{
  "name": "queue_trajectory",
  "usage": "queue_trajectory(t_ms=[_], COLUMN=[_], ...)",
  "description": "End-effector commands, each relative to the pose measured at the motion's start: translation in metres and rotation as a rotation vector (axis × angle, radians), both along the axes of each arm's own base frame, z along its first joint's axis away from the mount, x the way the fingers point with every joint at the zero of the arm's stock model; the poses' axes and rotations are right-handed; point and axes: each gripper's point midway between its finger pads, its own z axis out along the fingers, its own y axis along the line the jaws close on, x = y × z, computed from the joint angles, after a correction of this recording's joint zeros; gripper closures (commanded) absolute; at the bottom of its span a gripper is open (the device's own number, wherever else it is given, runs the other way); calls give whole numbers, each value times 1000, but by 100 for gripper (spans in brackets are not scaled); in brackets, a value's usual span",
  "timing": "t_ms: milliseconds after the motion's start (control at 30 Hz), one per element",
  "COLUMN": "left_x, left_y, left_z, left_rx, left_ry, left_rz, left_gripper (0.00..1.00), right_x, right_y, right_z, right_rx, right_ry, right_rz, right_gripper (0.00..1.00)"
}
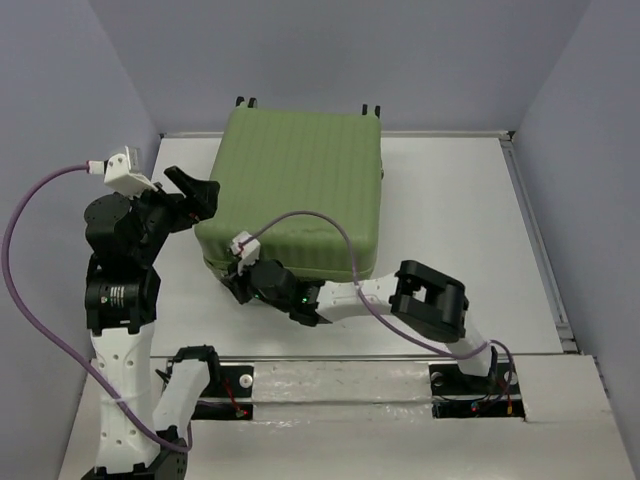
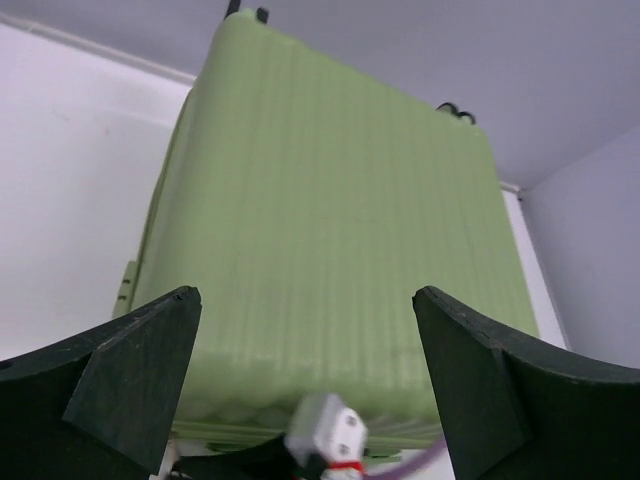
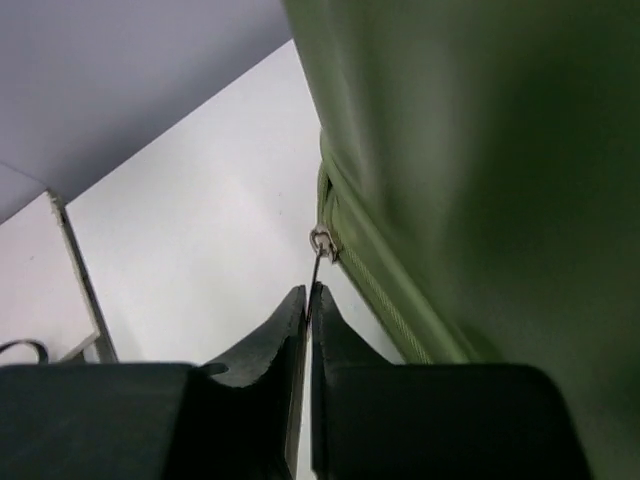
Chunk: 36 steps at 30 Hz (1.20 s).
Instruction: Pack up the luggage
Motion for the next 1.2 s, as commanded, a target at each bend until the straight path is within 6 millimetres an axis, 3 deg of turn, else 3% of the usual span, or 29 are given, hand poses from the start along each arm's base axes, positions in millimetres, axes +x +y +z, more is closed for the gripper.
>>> queue_trajectory(t_ms=[0,33,67,100,133,167,233,267,300,333,367,433,467,500,533,567,667,733,800,833,867,900,933,1033,1167], left_x=[11,15,19,21,26,30,43,50,57,63,68,87,93,100,112,118,139,150,153,151,153,148,151,144,134], left_y=[27,32,39,45,54,58,59,61,62,64,70,77,86,85,98,102,111,110,106,104,102,99,90,70,34], left_z=[-29,-48,-54,-63,-76,-80,-80,-81,-72,-68,-65,-59,-58,-60,-70,-72,-101,-128,-149,-176,-182,-206,-211,-245,-270], left_rx=[97,108,122,133,150,145,99,73,54,19,2,-33,-63,-75,-96,-129,-185,-213,-239,-271,-280,-300,-311,-310,-248], left_ry=[65,106,110,124,151,157,146,149,112,105,98,92,94,101,132,136,197,245,282,340,334,383,373,436,499], left_rz=[124,145,181,210,256,271,270,266,271,284,309,314,331,324,346,346,326,312,291,294,283,288,268,247,212], left_gripper=[1,1,1,1,1,1,1,1,1,1,1,1,1,1,1,1,3,3,3,3,3,3,2,2,1], right_x=[-56,-60,-67,-73,-80,-83,-80,-65,-56,-21,-8,20,44,57,65,85,121,153,169,175,185,190,196,206,216], right_y=[-36,-59,-75,-86,-104,-121,-150,-177,-193,-221,-245,-280,-311,-323,-339,-364,-401,-426,-436,-435,-435,-432,-427,-414,-375], right_z=[78,48,78,79,57,81,81,94,95,99,113,122,136,137,146,153,137,106,87,81,69,66,55,49,51], right_rx=[257,137,151,117,16,39,1,39,35,45,83,115,167,175,194,211,189,166,137,125,103,104,92,94,132], right_ry=[23,58,38,49,88,72,81,88,92,92,89,103,97,100,87,76,120,212,245,253,274,275,297,310,327], right_rz=[106,95,118,133,141,136,106,45,11,-104,-157,-247,-322,-358,-399,-484,-613,-694,-734,-743,-748,-737,-723,-667,-457], right_gripper=[53,37,23,6,0,0,10,43,69,91,93,93,93,93,93,93,93,93,93,93,93,93,93,93,93])
